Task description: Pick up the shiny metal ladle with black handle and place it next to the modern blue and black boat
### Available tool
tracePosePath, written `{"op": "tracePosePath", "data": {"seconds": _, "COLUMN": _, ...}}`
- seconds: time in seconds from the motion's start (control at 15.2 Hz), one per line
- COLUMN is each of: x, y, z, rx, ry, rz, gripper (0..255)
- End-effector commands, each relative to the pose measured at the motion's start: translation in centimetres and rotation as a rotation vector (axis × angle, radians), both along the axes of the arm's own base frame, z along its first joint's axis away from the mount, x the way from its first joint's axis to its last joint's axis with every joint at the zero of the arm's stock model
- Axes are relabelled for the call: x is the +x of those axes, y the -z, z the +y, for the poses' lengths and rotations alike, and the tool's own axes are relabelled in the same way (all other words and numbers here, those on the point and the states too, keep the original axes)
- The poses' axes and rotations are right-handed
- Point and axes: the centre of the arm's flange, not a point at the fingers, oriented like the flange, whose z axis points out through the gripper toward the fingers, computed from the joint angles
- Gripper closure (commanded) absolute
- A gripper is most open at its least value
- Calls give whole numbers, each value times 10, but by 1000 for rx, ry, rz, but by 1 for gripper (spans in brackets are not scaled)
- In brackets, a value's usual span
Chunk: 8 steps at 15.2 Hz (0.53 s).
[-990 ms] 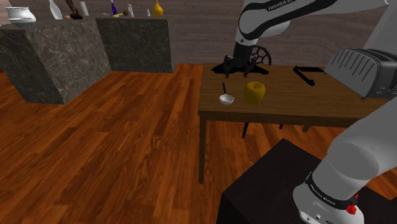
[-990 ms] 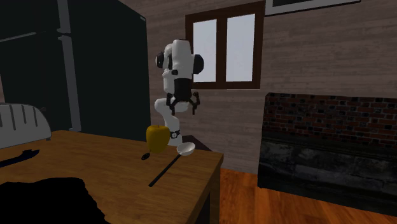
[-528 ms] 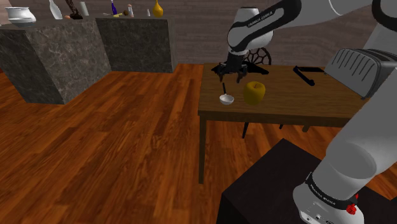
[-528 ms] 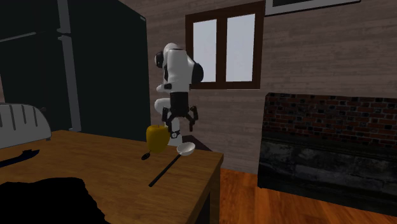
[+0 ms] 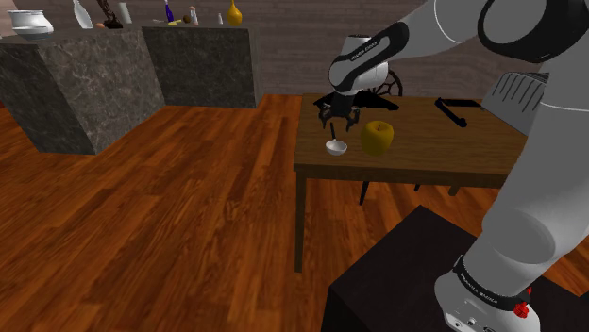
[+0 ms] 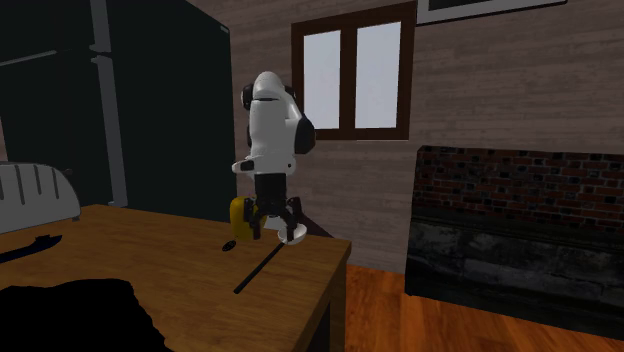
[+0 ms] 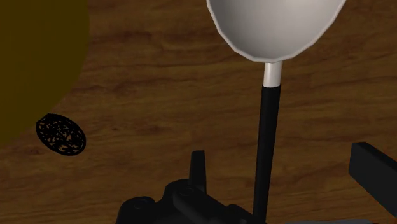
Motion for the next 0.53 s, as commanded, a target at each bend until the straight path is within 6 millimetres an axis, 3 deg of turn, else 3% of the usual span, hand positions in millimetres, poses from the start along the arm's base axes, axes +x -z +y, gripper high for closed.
{"op": "tracePosePath", "data": {"seconds": 0.0, "x": 4, "y": 10, "z": -1, "rx": 1, "ry": 4, "rz": -1, "gripper": 0}}
{"op": "tracePosePath", "data": {"seconds": 0.26, "x": 7, "y": 31, "z": -1, "rx": 1, "ry": 4, "rz": -1, "gripper": 0}}
{"op": "tracePosePath", "data": {"seconds": 0.46, "x": 7, "y": 34, "z": -1, "rx": 1, "ry": 4, "rz": -1, "gripper": 0}}
